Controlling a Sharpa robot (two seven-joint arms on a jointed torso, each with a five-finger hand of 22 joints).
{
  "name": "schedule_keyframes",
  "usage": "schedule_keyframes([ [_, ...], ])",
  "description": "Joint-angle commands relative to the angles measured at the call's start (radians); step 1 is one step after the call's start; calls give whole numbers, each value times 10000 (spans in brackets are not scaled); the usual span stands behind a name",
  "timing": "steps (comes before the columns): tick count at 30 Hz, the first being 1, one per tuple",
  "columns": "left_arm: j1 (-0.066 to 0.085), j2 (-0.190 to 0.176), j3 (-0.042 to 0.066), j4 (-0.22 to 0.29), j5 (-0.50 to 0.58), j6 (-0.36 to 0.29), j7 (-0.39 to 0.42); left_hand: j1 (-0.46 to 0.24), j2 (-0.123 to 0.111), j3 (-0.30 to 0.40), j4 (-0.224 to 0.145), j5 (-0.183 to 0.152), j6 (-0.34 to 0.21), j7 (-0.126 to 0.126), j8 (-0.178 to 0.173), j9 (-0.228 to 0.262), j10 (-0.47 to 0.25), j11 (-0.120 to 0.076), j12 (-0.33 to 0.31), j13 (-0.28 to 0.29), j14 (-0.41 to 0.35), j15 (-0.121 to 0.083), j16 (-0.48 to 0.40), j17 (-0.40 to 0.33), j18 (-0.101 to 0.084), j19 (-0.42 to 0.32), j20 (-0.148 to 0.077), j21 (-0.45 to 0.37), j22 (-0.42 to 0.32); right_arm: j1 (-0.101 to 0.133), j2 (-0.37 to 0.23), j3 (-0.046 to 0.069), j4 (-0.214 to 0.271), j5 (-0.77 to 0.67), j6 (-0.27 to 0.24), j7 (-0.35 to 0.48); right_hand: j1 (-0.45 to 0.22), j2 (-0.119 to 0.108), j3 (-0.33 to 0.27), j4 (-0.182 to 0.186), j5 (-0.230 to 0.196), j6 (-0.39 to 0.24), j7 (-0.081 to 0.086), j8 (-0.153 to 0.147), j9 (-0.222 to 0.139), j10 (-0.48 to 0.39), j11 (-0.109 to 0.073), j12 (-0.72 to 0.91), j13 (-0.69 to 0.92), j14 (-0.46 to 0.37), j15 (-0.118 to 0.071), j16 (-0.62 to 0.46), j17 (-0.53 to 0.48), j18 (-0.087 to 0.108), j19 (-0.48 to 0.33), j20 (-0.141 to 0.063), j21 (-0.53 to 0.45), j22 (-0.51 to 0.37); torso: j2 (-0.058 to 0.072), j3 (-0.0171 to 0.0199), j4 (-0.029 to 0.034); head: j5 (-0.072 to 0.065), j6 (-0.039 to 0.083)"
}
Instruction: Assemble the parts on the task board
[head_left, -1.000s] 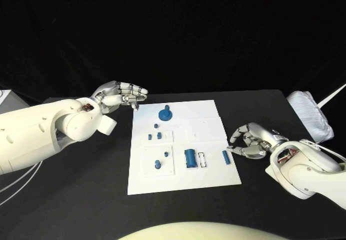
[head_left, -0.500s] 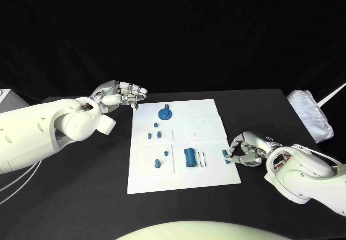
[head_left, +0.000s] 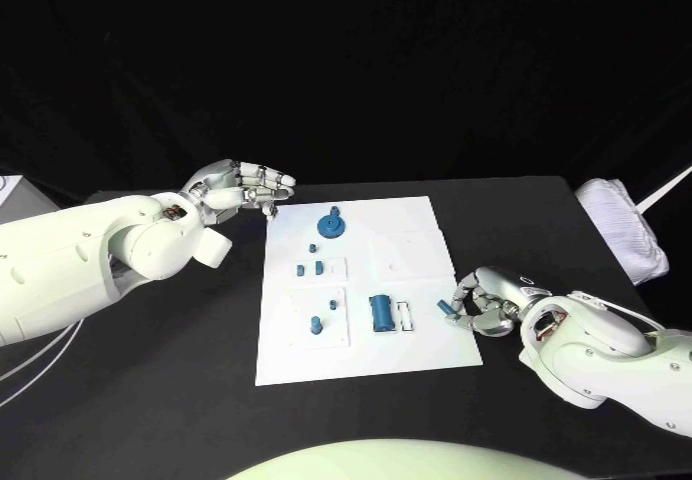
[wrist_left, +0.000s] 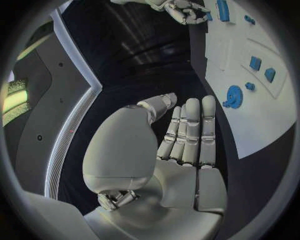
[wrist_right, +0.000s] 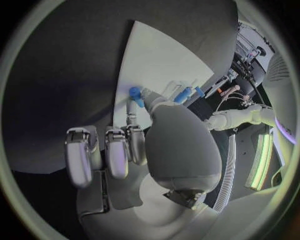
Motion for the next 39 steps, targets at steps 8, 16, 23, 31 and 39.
schedule_keyframes([
  [8,-1,3,4,19,-33,206,20,-96,35,6,28,65,-66,65,57,-15,-88,-4,35,10,-52,15,48,-15,153,0,74,-54,-9,-92,206,-44,-233,-600,797,-285,404,-26,1239,-589,532,113,0,22,-44,337,-64,22,1958,1040,-73,37,2633,-12,961,-96,-10,2560,-3,-7,-2,-32,-15],
  [16,-2,-16,4,36,-69,258,-41,-94,35,14,31,69,-77,66,66,-18,-102,-3,47,7,-56,16,53,-17,154,3,75,-60,-13,-94,282,-44,-301,-830,925,-330,37,-219,1895,-956,1411,110,22,57,-8,316,-49,-16,1939,1040,-63,37,2633,-8,955,-88,-36,2553,-6,-6,-4,-51,-27],
  [23,-2,-7,4,31,-81,277,-61,-94,35,14,31,69,-77,66,66,-18,-102,-3,47,7,-56,16,53,-17,154,3,75,-60,-13,-76,281,-40,-147,-595,542,-371,-324,-264,2066,-1002,1760,160,-9,135,48,328,-70,-16,1938,1040,-76,37,2633,-14,964,-94,1,2563,-11,-2,3,-64,-5],
  [31,-2,27,4,16,-84,299,-84,-73,34,28,17,76,-82,64,74,-19,-108,-5,56,5,-61,13,55,-19,155,6,73,-61,-14,276,186,-21,417,-60,-76,-360,-809,-328,2034,-872,1747,273,-96,253,118,468,-138,190,2053,1040,-128,37,2633,-56,1011,-130,220,2618,-7,-1,7,-99,-68],
  [39,-2,69,3,4,249,315,-113,-69,34,30,14,77,-82,64,76,-19,-110,-5,57,5,-62,12,55,-20,156,6,73,-61,-14,665,174,-2,752,1125,-256,-383,-1173,-372,1934,-724,1881,304,-136,307,160,517,-179,252,2090,1040,-170,37,2633,-68,1024,-173,284,2634,-14,-21,9,-125,-2],
])
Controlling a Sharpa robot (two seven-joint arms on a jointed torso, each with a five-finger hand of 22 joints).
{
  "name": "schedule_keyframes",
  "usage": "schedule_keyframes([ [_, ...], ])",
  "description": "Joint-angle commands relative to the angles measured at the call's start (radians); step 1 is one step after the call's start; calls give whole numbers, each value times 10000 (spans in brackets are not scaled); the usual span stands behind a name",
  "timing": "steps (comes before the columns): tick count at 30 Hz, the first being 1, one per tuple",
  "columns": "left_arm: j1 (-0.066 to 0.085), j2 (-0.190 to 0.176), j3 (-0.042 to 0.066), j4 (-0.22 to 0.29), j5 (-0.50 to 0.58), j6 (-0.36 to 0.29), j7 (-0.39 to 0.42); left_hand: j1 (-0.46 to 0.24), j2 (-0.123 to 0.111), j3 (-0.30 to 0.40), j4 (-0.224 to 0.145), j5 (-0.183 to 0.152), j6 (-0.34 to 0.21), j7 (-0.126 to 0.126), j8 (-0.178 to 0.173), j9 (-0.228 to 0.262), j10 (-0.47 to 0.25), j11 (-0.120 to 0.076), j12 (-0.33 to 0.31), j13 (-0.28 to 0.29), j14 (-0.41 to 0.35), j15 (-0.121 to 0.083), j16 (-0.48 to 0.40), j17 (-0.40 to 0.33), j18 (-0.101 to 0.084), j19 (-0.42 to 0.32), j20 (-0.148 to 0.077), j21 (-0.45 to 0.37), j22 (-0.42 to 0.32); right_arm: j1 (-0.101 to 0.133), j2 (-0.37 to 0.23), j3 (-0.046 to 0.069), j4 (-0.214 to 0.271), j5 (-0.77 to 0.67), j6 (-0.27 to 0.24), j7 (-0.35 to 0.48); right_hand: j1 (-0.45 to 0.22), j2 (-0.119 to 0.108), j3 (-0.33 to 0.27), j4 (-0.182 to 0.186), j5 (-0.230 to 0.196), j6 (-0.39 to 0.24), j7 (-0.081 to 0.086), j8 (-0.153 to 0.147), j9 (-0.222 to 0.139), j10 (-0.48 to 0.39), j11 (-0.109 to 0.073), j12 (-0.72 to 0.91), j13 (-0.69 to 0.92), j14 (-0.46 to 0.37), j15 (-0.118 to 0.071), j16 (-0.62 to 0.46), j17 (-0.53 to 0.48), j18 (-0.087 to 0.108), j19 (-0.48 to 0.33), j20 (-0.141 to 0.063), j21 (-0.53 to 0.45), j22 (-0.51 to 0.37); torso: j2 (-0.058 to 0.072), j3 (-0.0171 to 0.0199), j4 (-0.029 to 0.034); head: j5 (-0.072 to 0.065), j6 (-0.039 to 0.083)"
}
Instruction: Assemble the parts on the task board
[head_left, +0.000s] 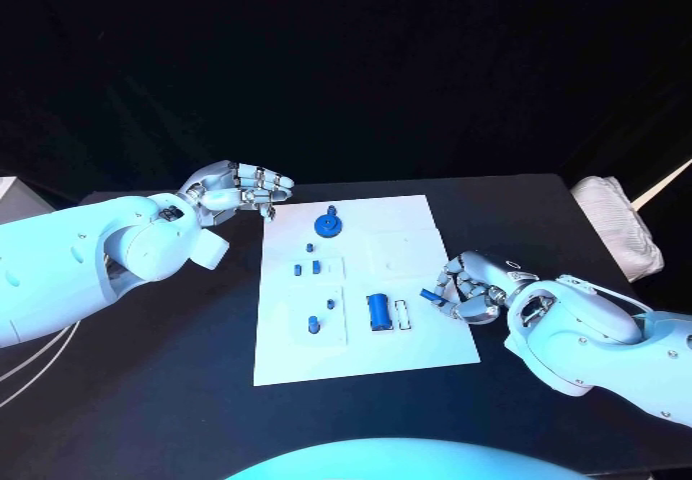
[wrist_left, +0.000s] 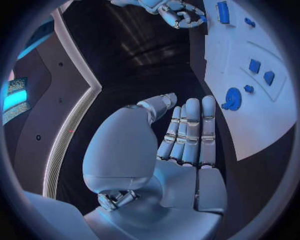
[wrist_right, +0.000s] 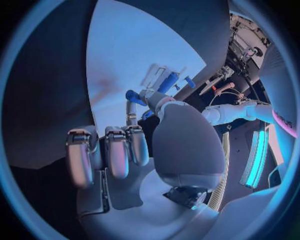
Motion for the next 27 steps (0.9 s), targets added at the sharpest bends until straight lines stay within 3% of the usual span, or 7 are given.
schedule_keyframes([
  [1,1,28,5,7,256,186,13,-69,34,30,15,38,-82,64,28,-10,-36,-6,59,5,-62,12,55,-12,156,6,72,-61,-15,65,60,-4,45,1265,-173,-98,-132,48,-7,81,0,36,-11,33,-3,542,-48,42,2090,1060,-79,37,2635,-67,1045,-46,52,2629,-6,-18,-3,31,22],
  [5,1,29,5,15,207,181,12,-69,34,30,15,38,-82,64,28,-10,-36,-6,59,5,-62,12,55,-12,156,6,72,-61,-15,96,227,-4,-26,1960,-112,-107,-158,57,-13,95,-4,33,-11,33,-2,547,-48,51,2095,1060,-81,37,2635,-67,1045,-48,52,2629,13,1,-9,61,14],
  [15,2,19,4,40,167,175,37,-79,20,27,18,38,-90,69,35,-12,-49,-1,66,2,-64,15,59,-14,154,10,73,-61,-16,-90,882,-9,-332,2756,422,-165,-528,114,-119,286,-70,52,-26,76,34,566,-61,70,2109,1060,-93,37,2635,-50,1027,-64,-36,2606,5,8,-18,25,-19],
  [27,2,12,5,58,163,189,41,-93,22,27,29,40,-87,68,45,-11,-54,0,73,0,-64,19,62,-15,153,11,75,-65,-18,-216,1318,-9,-646,2807,438,-209,-897,170,-212,481,-107,102,-50,124,65,608,-79,133,2149,1060,-106,37,2635,-48,1025,-76,-46,2604,16,12,-8,-6,-45],
])
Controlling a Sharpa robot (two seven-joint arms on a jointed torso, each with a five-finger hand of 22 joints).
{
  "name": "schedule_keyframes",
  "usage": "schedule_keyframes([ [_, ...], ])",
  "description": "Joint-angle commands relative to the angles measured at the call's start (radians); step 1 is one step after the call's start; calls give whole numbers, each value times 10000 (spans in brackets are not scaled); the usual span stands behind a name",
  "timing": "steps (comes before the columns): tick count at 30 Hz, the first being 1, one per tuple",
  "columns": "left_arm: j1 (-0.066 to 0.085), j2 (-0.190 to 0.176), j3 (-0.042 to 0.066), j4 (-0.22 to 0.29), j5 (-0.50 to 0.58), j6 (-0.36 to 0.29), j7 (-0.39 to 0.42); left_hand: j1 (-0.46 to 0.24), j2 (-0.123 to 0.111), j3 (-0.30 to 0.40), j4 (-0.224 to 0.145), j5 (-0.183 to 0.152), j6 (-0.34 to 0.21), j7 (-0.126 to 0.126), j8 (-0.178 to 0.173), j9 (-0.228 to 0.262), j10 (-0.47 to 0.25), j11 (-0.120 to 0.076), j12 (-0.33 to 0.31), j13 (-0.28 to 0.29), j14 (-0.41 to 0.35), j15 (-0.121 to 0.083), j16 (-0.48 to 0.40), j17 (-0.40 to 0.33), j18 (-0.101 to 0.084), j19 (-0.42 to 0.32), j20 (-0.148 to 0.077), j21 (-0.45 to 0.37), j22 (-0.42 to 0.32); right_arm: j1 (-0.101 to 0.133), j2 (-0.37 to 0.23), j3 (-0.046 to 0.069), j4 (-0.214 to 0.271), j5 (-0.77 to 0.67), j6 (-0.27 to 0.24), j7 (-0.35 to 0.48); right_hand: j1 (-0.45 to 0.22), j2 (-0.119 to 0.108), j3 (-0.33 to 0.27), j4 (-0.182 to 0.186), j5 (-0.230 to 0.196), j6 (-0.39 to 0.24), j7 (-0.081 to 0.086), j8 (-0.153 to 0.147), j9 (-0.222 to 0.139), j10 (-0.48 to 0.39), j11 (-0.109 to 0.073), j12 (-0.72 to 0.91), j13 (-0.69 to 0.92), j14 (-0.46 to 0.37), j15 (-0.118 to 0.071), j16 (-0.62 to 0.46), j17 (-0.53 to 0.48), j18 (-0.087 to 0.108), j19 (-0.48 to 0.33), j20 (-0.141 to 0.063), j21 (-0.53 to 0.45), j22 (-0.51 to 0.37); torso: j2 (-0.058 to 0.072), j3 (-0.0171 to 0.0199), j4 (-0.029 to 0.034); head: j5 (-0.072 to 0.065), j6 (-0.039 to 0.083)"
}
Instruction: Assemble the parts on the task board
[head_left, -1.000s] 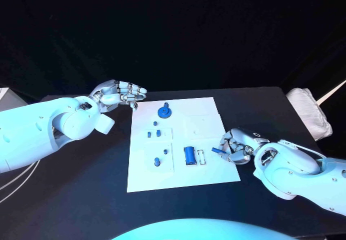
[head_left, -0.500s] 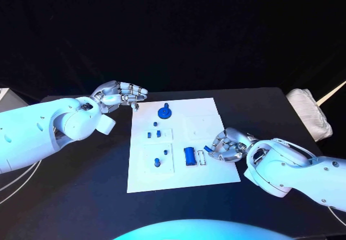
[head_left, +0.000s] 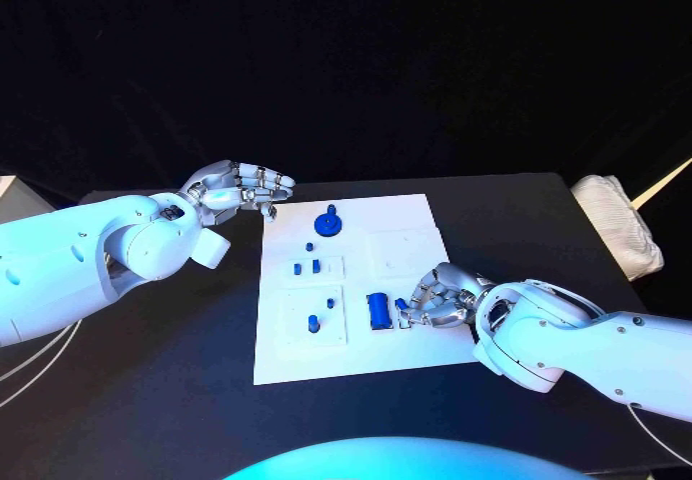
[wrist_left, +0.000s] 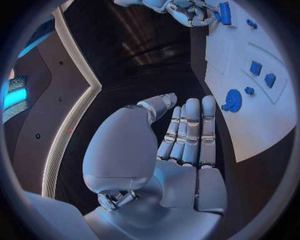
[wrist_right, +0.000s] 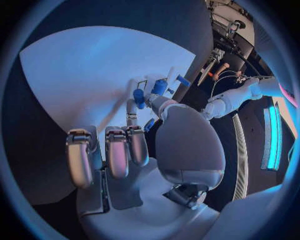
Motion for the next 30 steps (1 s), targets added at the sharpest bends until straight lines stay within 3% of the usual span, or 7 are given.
schedule_keyframes([
  [1,3,9,6,32,70,172,68,-93,22,27,29,42,-50,104,46,-13,-55,0,32,1,-64,19,62,-17,153,11,75,-65,-9,-37,85,1,-61,110,197,-50,-113,-20,7,68,-4,63,-10,45,2,609,-79,56,2141,1041,-55,37,2629,-48,1025,-77,-45,2608,1,7,5,-23,-20],
  [14,3,-21,6,56,68,185,57,-94,25,32,32,45,-35,98,65,-9,-60,-2,41,-1,-67,18,65,-18,153,12,76,-68,-11,-91,224,1,-198,-42,399,-59,-573,57,-104,310,-216,61,-11,81,30,587,-82,1,2116,1041,-63,37,2629,-28,1003,-87,-153,2580,3,3,-10,-19,-67],
  [30,4,-44,6,48,43,190,35,-94,25,32,32,45,-35,98,65,-9,-60,-2,41,-1,-67,18,65,-18,153,12,76,-68,-11,-117,239,1,-91,-110,200,8,-1148,93,-312,649,-489,78,-8,136,63,606,-75,25,2137,1041,-57,37,2629,-38,1014,-85,-100,2594,-8,6,-2,-13,-88],
])
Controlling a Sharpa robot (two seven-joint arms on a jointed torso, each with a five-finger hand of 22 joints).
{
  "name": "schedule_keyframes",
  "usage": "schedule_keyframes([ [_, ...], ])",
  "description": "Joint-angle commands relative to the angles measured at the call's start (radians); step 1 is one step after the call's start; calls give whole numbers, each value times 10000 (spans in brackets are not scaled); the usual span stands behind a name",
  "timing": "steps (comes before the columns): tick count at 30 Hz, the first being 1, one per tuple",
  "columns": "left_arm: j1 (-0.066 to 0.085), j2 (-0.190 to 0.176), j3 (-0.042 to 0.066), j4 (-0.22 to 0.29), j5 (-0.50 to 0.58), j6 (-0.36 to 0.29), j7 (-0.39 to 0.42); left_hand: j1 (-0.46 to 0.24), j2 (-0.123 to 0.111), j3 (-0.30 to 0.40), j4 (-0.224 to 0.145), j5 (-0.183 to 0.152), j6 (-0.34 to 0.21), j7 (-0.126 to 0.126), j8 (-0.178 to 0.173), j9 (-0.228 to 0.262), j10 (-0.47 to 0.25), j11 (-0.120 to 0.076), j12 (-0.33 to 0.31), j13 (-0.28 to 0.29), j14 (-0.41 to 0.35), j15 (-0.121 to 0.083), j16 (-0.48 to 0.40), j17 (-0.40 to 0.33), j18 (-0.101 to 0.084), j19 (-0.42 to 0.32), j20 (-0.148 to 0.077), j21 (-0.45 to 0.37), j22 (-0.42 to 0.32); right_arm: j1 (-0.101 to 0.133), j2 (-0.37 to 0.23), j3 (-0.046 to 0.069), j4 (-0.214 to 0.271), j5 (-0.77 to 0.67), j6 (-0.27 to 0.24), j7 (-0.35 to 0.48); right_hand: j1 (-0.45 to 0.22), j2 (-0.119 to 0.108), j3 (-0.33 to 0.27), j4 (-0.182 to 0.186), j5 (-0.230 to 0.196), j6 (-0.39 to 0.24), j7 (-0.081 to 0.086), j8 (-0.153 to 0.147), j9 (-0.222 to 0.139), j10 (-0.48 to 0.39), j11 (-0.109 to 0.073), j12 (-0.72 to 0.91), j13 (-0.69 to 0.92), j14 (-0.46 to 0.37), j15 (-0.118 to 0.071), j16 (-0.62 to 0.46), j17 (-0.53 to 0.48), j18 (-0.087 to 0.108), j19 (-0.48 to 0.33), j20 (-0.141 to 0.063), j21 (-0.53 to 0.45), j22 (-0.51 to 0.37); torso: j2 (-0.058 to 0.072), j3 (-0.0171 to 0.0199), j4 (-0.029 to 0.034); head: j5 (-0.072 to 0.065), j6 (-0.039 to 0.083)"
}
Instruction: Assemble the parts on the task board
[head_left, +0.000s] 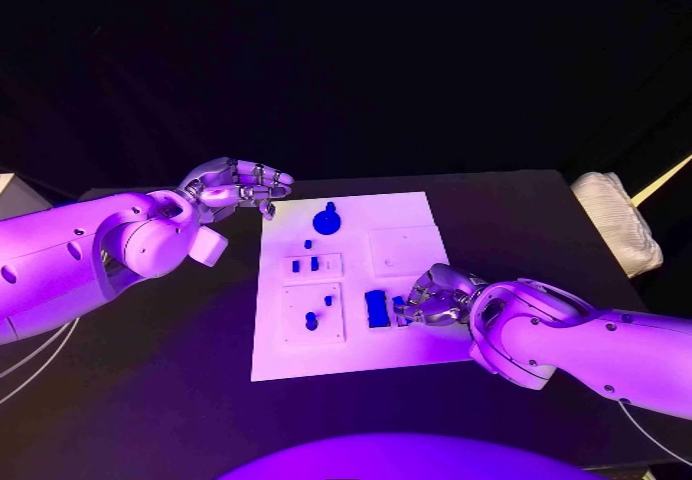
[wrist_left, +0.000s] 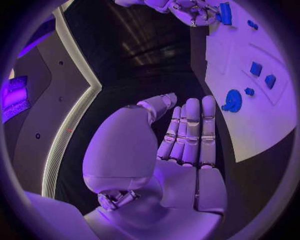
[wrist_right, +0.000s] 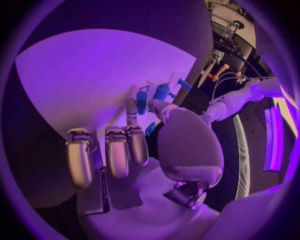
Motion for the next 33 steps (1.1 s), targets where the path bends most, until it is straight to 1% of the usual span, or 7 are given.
schedule_keyframes([
  [1,4,1,5,14,31,163,42,-94,25,32,32,46,-35,98,65,-9,-60,-2,42,-1,-66,18,65,-11,154,12,76,-68,-12,-19,11,-4,77,-120,29,97,-161,13,-25,112,-83,36,30,31,12,607,-75,27,2141,1042,-57,37,2632,-40,1016,-86,-2,2599,-2,2,-7,12,-3],
  [10,4,-11,5,1,5,192,26,-99,25,37,37,47,-25,93,84,-7,-70,-4,52,-3,-72,18,67,-13,154,12,76,-72,-14,-27,-104,-3,199,40,-14,160,-550,-49,-277,356,-217,40,11,68,32,622,-88,47,2158,1042,-65,37,2632,-46,1023,-89,31,2607,2,4,-8,25,-19],
  [23,4,-16,5,-15,1,209,8,-100,25,39,38,48,-26,93,87,-7,-71,-4,54,-4,-73,17,68,-14,154,12,76,-73,-15,-28,-268,-3,267,78,2,195,-563,2,-285,349,-163,36,-1,77,38,622,-98,45,2159,1042,-70,37,2632,-45,1023,-92,28,2606,-6,-1,-9,24,-24],
  [25,4,-15,5,-16,1,208,7,-102,26,42,41,50,-29,92,92,-7,-75,-5,58,-5,-76,17,68,-15,154,12,76,-75,-16,-28,-276,-3,242,39,41,202,-344,36,-195,170,-114,12,-7,88,47,625,-106,49,2164,1042,-80,37,2632,-46,1024,-100,33,2608,-6,-4,-7,17,-21],
  [26,4,-15,5,-15,1,207,7,-102,26,42,41,50,-29,92,92,-7,-75,-5,58,-5,-76,17,68,-15,154,12,76,-75,-16,-28,-275,-3,231,20,55,204,-114,36,-111,-19,-175,-2,-12,97,54,629,-113,55,2169,1042,-86,37,2632,-47,1024,-108,34,2608,-6,-4,-7,17,-21],
  [30,4,-12,5,-15,1,206,5,-99,30,48,40,53,-31,92,94,-8,-76,-5,62,-6,-77,16,68,-17,155,12,75,-76,-17,-28,-258,-2,182,-48,116,212,514,70,117,-537,-888,-22,-33,127,72,633,-132,55,2175,1042,-105,37,2632,-47,1025,-122,38,2609,-2,-3,-7,11,-15],
  [33,4,-12,5,-15,1,207,3,-99,30,48,40,53,-31,92,94,-8,-76,-5,62,-6,-77,16,68,-17,155,12,75,-76,-17,-28,-229,-2,153,-118,153,215,668,30,155,-698,-1105,-25,-35,131,73,636,-134,58,2180,1042,-105,37,2632,-49,1026,-125,46,2611,0,-2,-3,11,-24],
])
